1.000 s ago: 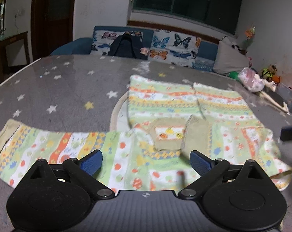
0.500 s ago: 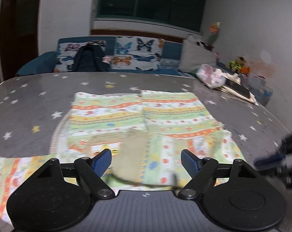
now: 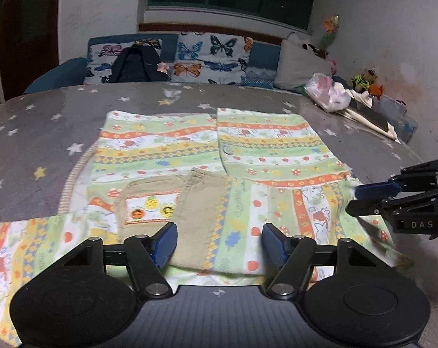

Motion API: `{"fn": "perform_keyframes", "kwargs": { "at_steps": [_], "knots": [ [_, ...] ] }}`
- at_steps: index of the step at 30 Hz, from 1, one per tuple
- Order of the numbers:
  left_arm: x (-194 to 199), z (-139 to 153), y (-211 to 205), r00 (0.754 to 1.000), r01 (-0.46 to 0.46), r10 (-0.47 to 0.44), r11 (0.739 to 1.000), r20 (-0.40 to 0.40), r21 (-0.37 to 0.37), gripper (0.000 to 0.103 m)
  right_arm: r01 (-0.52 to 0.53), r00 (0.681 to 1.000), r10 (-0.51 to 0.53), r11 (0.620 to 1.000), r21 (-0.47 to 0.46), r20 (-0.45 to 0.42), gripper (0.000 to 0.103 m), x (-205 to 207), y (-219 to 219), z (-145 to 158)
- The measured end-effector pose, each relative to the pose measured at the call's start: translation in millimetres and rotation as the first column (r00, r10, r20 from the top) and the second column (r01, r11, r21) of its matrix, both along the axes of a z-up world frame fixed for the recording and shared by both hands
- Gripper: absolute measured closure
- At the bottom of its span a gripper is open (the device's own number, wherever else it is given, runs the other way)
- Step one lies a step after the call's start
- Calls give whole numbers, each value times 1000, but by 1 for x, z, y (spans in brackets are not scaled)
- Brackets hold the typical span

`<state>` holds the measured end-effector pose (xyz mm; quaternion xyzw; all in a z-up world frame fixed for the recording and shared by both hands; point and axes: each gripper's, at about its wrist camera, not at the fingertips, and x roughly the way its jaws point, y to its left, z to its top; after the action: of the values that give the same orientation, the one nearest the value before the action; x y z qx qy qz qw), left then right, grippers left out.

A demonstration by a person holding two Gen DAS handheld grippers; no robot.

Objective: Fold clothes

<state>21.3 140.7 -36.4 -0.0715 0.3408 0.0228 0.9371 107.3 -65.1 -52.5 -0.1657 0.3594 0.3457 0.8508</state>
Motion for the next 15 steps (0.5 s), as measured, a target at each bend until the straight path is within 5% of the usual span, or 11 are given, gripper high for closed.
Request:
{"fn": "perform_keyframes", "kwargs": {
  "at_steps": [2, 9, 15],
  "knots": [
    [-9, 4, 7, 1000, -22, 22, 1000, 14, -6, 34, -7, 1000, 6, 1000, 15, 16, 65, -10, -1, 4],
    [-54, 16, 48, 982, -182, 182, 983, 52, -4, 34, -54, 999, 54, 998, 21, 3, 57, -37, 6, -8],
    [-90, 21, 106, 917, -394, 393, 919, 72, 2, 33, -35, 999, 35, 997, 63, 4, 53, -49, 1, 0]
  ]
}}
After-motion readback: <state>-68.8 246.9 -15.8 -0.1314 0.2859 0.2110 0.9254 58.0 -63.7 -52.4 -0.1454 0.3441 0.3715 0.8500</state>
